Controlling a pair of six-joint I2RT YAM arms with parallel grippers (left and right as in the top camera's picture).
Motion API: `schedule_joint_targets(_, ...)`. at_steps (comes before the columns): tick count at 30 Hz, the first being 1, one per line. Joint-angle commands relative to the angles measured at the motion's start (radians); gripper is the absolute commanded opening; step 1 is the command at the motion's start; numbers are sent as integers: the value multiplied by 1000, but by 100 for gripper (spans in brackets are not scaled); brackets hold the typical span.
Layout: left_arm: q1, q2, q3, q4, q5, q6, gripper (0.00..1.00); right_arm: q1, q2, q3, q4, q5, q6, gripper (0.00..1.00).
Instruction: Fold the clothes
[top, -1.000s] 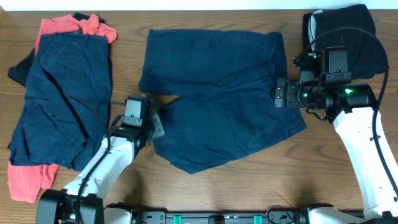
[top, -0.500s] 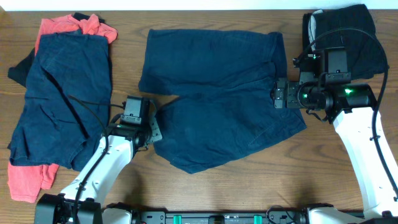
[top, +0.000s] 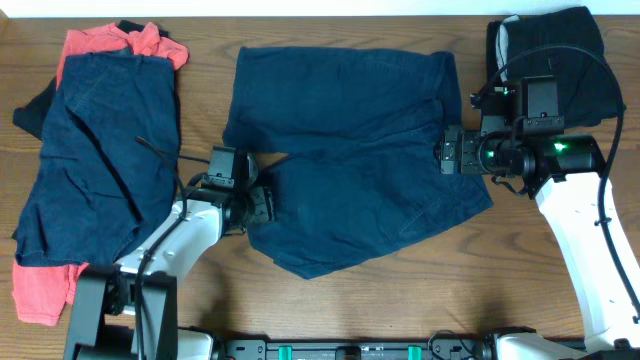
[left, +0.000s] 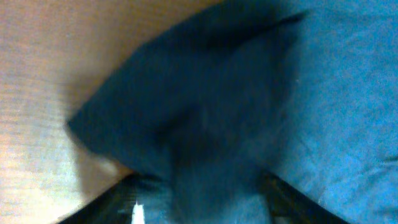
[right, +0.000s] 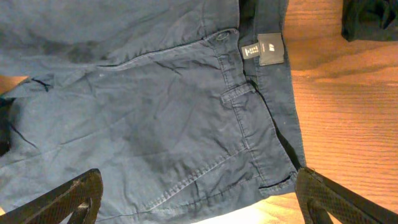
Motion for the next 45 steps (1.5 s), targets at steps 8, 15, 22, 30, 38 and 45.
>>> schedule_joint_targets(8, 29, 40, 32, 113, 29, -12, 6, -8, 9, -4, -1, -10, -14, 97)
schedule_joint_targets(15, 53, 9, 167, 121, 14, -11, 6, -8, 9, -4, 6, -10, -14, 97)
schedule_joint_targets(22, 53, 9, 201, 226, 14, 34, 6, -8, 9, -4, 7, -10, -14, 96)
schedule_joint_targets(30, 54, -13, 206, 141, 12, 30, 98, -8, 9, -4, 6, -10, -14, 96)
schedule_joint_targets(38, 54, -328, 223, -350, 14, -10, 98, -8, 9, -4, -5, -10, -14, 97)
schedule_joint_targets(45, 54, -386, 130, -522, 14, -95, 98, -8, 9, -4, -5, -10, -14, 97)
